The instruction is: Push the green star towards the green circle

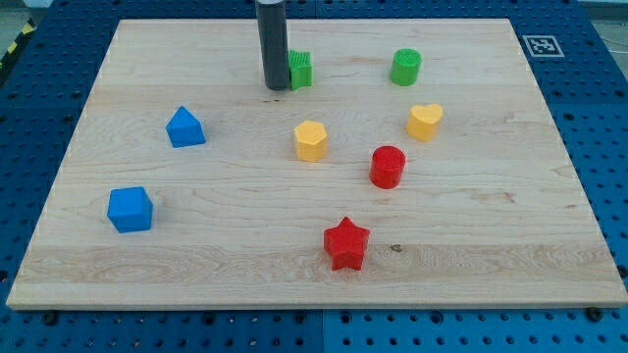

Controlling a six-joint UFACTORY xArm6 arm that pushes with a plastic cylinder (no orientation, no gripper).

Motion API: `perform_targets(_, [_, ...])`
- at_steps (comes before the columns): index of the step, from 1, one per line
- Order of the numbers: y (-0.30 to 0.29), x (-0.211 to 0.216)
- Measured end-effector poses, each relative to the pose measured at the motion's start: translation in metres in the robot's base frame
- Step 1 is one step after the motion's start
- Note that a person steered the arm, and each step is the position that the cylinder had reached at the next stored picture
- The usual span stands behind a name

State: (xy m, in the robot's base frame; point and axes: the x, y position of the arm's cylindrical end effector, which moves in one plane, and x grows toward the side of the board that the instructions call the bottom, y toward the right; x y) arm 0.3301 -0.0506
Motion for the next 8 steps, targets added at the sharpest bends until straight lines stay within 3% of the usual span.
perform_targets(1, [0.005, 0.0])
perform_targets(4, [-0.051, -0.016])
perform_targets(8, [0.033, -0.014])
